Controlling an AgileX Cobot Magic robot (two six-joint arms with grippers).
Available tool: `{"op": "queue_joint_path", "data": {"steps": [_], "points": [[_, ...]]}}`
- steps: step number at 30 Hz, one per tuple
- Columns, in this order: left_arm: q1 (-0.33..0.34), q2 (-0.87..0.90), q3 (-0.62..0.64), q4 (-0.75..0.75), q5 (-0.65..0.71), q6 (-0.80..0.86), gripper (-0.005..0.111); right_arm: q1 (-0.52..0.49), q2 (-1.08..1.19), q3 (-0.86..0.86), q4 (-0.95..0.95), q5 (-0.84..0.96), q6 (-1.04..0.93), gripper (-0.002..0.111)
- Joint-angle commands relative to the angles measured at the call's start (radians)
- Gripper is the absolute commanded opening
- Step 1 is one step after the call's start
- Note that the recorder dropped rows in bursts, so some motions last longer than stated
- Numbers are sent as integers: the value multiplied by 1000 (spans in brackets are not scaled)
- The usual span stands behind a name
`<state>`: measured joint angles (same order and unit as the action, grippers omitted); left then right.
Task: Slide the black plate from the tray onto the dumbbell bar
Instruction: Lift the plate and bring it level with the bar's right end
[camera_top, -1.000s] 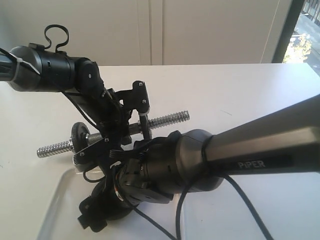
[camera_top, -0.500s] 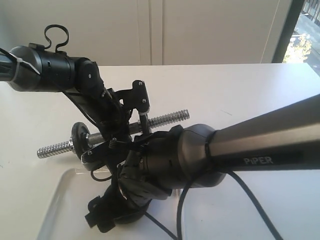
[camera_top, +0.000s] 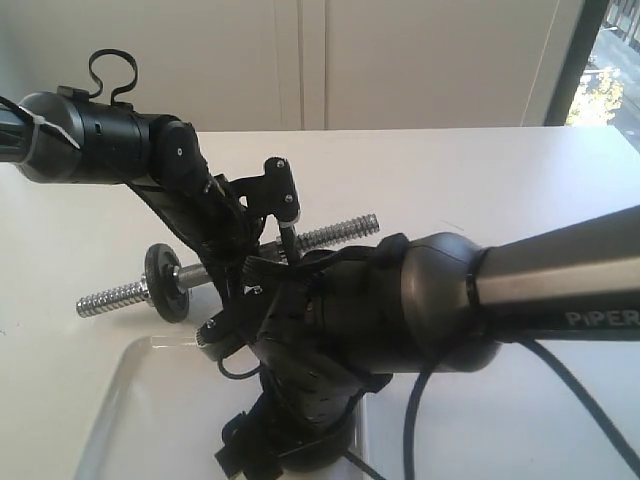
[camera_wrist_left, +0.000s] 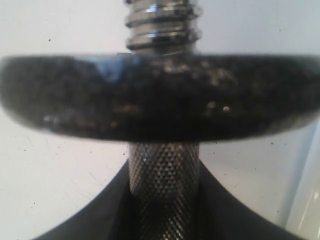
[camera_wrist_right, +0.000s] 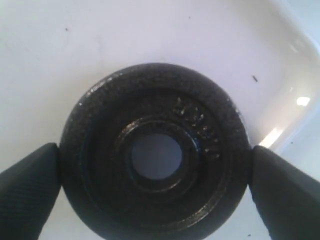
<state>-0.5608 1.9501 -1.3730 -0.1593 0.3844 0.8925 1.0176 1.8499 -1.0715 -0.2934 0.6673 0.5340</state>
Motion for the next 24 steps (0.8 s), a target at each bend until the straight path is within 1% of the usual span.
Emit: {"op": "queue_joint_path", "data": {"steps": [1,2,3,6,8,9,12,13,14,15,16,17,18,19,20,21,22,24], "points": [[0,-52,-23,-40,-74,-7,0,-4,-106,3,-13,14,-61,5],[0,-52,-23,-40,-74,-7,0,-9,-129,3,-13,14,-68,1],[0,-52,-23,-40,-69,-7,0,-20,-156,3,-13,16,-88,0],[0,-52,-23,-40,-62,-7,0,-76,-211,3,-11,46,-120,0],[0,-52,-23,-40,-45,-7,0,-134,-252,3,-11,60,-153,0],[0,-52,-23,-40,-39,-7,0,-180,-280,3,-1,56,-177,0],[0,-52,-23,-40,-26,-7,0,-294,-329,3,95,23,-286,0],[0,-52,-23,-40,-21,-7,0,-377,-350,3,203,0,-393,0],[0,-52,-23,-40,-14,-7,0,-437,-356,3,268,-15,-465,0],[0,-52,-23,-40,-12,-7,0,-473,-357,3,312,-23,-513,0],[0,-52,-23,-40,-5,-7,0,-536,-357,3,409,-38,-595,0],[0,-52,-23,-40,3,-5,0,-571,-357,3,463,-45,-643,0],[0,-54,-23,-40,11,-3,0,-633,-357,3,585,-64,-741,0],[0,-54,-23,-40,12,-3,0,-667,-357,3,651,-78,-796,0],[0,-54,-23,-40,23,-3,0,-729,-357,3,775,-102,-913,0],[0,-54,-23,-42,28,1,0,-759,-353,3,845,-106,-966,0],[0,-54,-23,-55,27,4,0,-812,-337,0,998,-84,-1070,0],[0,-54,-23,-65,29,4,0,-864,-302,-3,1161,-17,-1203,0]]}}
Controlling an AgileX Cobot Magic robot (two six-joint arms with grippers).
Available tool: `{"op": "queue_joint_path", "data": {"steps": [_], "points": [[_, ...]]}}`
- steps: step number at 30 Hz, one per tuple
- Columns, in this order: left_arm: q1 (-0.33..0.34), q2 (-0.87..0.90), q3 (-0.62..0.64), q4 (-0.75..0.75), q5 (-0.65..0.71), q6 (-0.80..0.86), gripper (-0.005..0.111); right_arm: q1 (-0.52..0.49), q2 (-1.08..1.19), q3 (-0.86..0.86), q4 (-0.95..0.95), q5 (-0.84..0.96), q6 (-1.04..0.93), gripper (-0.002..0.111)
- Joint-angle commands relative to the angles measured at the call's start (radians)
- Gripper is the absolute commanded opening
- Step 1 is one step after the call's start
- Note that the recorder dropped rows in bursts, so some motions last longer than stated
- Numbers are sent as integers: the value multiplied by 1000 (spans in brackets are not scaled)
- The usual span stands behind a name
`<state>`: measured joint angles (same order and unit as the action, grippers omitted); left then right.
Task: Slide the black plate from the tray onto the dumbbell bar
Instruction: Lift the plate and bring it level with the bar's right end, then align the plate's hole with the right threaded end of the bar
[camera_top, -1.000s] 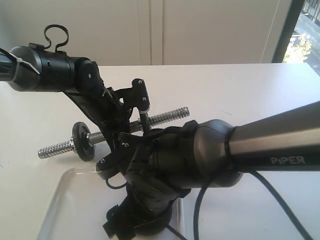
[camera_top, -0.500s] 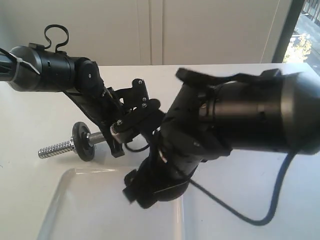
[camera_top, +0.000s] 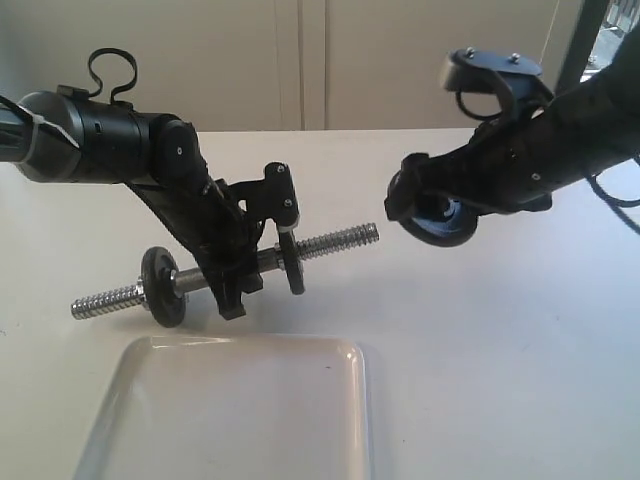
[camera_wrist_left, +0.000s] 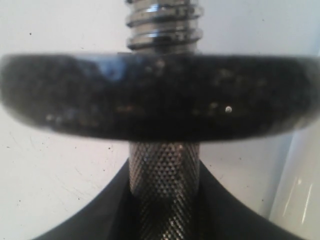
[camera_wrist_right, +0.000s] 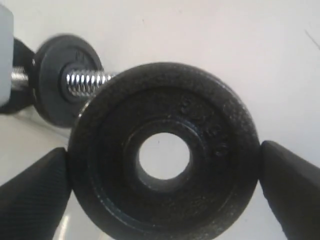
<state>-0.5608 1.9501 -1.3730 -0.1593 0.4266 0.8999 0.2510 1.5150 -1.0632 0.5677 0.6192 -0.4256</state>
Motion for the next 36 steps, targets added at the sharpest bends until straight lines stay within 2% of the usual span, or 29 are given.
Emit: {"op": "queue_joint_path", "data": {"steps": [1,5,10,23,29,33,36], "points": [[0,-54,-23,-69,-11,-1,0,-116,50,-11,370,64,-299,0],[0,-56,-23,-145,7,74,0,-181,148,-11,628,215,-511,0],[0,-67,-23,-273,23,190,0,-215,260,-11,809,361,-658,0],[2,-66,-23,-275,35,200,0,-318,334,-11,874,458,-725,0],[2,-66,-23,-297,14,200,0,-321,424,-11,942,591,-752,0],[2,-66,-23,-304,12,200,0,-321,485,-11,1040,602,-808,0],[2,-66,-23,-304,10,201,0,-321,510,-11,1045,602,-816,0]]}}
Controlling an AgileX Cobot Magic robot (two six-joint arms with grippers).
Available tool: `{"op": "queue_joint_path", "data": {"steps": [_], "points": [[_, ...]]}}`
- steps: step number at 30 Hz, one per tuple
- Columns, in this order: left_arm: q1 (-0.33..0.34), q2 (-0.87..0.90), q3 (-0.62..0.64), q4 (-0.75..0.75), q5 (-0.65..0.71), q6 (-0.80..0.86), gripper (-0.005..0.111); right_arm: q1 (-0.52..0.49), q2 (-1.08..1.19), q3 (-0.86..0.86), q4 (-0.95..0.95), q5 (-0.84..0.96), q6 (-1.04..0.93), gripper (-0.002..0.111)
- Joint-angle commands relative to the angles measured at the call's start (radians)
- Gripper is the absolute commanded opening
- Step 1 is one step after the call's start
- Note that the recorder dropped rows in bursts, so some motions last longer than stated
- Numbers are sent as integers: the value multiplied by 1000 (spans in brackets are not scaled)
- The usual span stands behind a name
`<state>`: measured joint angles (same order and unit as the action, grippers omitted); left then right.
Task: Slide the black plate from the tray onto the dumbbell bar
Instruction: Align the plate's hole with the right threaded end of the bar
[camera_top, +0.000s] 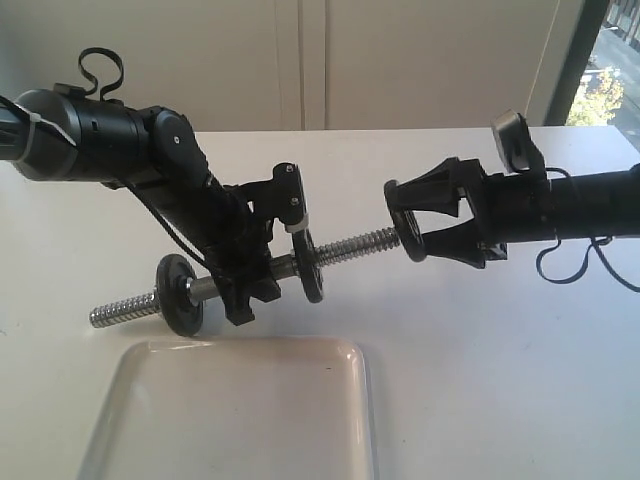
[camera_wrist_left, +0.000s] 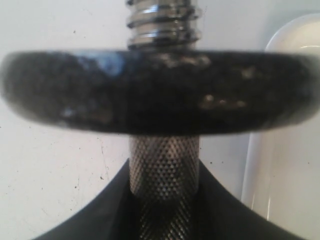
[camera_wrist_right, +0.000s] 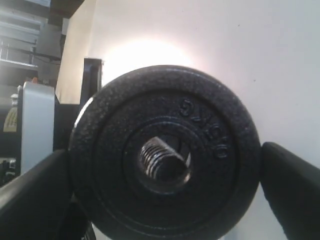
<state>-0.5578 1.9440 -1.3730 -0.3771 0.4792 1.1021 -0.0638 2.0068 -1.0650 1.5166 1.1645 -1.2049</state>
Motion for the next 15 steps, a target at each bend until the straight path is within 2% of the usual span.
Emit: {"op": "queue_joint_path", "data": {"steps": [1,15], "points": [[-1,-60,-23,-86,-43,-1,0,-6,24,-9,96,57,-42,0],[-1,-60,-23,-86,-68,0,0,-6,68,-3,102,57,-44,0]]}}
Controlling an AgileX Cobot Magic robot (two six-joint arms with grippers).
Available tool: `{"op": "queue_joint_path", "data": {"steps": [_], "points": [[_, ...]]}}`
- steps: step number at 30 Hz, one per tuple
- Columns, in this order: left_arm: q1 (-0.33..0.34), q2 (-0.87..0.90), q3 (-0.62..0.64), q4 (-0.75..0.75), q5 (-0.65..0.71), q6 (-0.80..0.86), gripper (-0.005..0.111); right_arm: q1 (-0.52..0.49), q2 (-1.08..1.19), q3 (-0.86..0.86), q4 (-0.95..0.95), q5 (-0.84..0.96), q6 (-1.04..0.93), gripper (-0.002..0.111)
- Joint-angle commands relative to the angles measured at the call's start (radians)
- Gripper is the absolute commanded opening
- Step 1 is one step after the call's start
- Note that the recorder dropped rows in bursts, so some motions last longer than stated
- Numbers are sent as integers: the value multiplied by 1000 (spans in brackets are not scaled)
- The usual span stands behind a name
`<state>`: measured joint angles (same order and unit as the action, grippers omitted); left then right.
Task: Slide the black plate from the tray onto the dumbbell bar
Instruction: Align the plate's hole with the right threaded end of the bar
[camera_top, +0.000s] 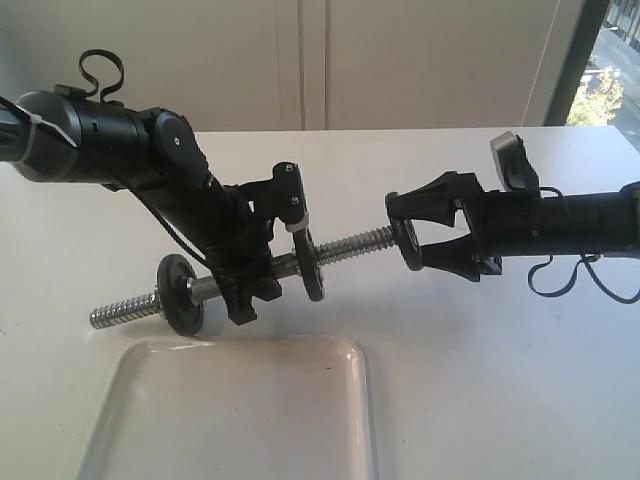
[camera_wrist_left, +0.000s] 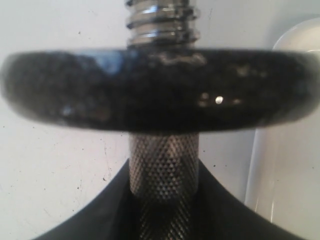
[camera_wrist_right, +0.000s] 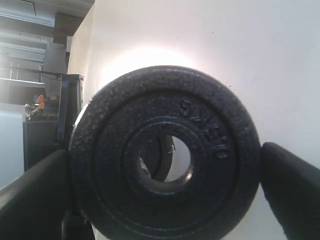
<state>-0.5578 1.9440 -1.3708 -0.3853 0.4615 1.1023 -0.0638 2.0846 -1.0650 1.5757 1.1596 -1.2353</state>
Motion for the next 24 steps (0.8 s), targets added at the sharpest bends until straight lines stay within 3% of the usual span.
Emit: {"op": "queue_joint_path", "data": {"steps": [1,24], "points": [[-1,-60,-26,-78,-50,0,0,-6,-11,-3,43,61,-11,0],[-1,-46,-26,-78,-92,0,0,17,-83,-1,-12,61,36,0]]}}
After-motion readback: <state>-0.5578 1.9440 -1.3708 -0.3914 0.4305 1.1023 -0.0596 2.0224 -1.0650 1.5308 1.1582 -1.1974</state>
